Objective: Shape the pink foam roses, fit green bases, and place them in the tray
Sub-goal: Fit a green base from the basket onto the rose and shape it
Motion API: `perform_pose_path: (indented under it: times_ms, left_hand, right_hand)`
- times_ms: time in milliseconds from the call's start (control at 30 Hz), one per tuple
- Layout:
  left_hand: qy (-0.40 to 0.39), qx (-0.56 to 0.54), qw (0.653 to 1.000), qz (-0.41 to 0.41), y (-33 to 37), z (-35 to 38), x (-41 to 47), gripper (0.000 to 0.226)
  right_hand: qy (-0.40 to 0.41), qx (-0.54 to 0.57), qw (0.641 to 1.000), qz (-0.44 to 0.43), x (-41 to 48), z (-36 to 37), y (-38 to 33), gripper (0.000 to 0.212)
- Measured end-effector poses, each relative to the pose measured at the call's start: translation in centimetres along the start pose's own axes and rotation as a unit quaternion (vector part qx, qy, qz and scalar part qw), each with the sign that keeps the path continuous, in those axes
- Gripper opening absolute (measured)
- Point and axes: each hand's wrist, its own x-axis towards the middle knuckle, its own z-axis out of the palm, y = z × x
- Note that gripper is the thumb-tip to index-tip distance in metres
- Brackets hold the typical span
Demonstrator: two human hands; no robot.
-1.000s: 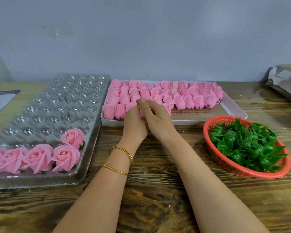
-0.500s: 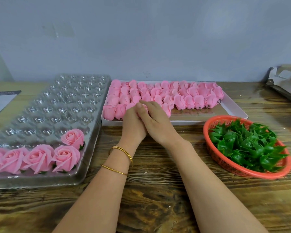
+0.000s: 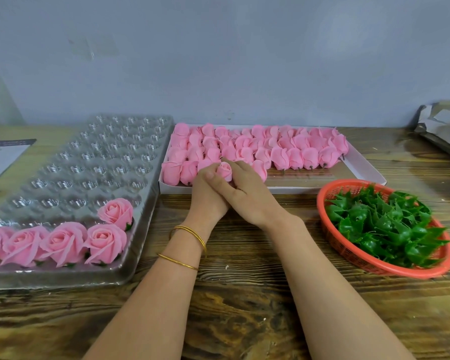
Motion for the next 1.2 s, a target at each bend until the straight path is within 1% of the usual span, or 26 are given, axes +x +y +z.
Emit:
perform_pose_path:
  times_ms: [67,100,133,200,267,333,467,600,733,900,933,1000,1067,1133,1200]
  left_hand:
    - [-0.006,0.013,1.0,-0.011,0.1,0.0,0.0,0.038]
    - [-0.002,-0.012,1.0,-0.026,0.1,0.1,0.0,0.037]
    - [0.003,-0.063,0.997,-0.042,0.2,0.1,0.0,0.036]
    - [0.005,-0.145,0.988,-0.044,0.4,0.1,-0.3,0.032]
    - [-0.009,-0.169,0.985,-0.037,0.6,0.2,-0.4,0.024]
    - [-0.024,-0.182,0.983,-0.034,0.6,0.3,-0.5,0.026]
    - [-0.061,-0.168,0.984,-0.018,0.7,0.4,-0.7,0.031]
    - [-0.068,-0.128,0.989,-0.01,0.8,0.3,-0.6,0.033]
    - [-0.074,-0.097,0.993,-0.007,0.7,0.2,-0.4,0.017]
    - [-0.074,-0.056,0.996,-0.002,0.6,0.3,-0.3,0.023]
    - [-0.072,-0.046,0.996,-0.001,0.5,0.4,-0.2,0.026]
    - [-0.065,-0.027,0.998,0.003,0.4,0.5,-0.2,0.031]
    - [-0.055,-0.016,0.998,0.004,0.2,0.7,-0.2,0.027]
    - [-0.043,-0.009,0.999,0.0,-0.1,0.8,-0.1,0.02]
    - [-0.032,-0.007,0.999,0.008,-0.3,1.0,-0.1,0.019]
  right_hand:
    - [0.009,0.049,0.999,0.002,0.0,-0.2,-0.2,0.041]
    - [0.018,0.093,0.995,0.016,0.0,-0.4,-0.4,0.042]
    - [0.033,0.142,0.988,0.04,0.0,-0.6,-0.6,0.043]
    - [0.09,0.216,0.968,0.09,0.3,-1.1,-0.6,0.041]
    - [0.154,0.245,0.951,0.107,0.8,-1.5,-0.6,0.043]
    - [0.181,0.268,0.941,0.099,0.9,-1.6,-0.9,0.04]
    - [0.157,0.243,0.955,0.071,0.9,-1.3,-0.5,0.037]
    - [0.117,0.239,0.962,0.058,1.0,-0.9,-0.3,0.036]
    - [0.098,0.242,0.965,0.035,0.9,-0.5,-0.2,0.041]
    - [0.092,0.215,0.972,0.022,0.8,-0.3,-0.2,0.029]
    - [0.092,0.212,0.973,0.02,0.8,-0.2,-0.2,0.03]
    - [0.092,0.2,0.975,0.016,0.8,-0.1,0.0,0.041]
    - [0.093,0.192,0.977,0.006,0.8,0.1,0.3,0.043]
    - [0.094,0.182,0.979,-0.004,0.8,0.2,0.5,0.039]
    - [0.094,0.175,0.98,0.004,0.8,0.4,0.6,0.024]
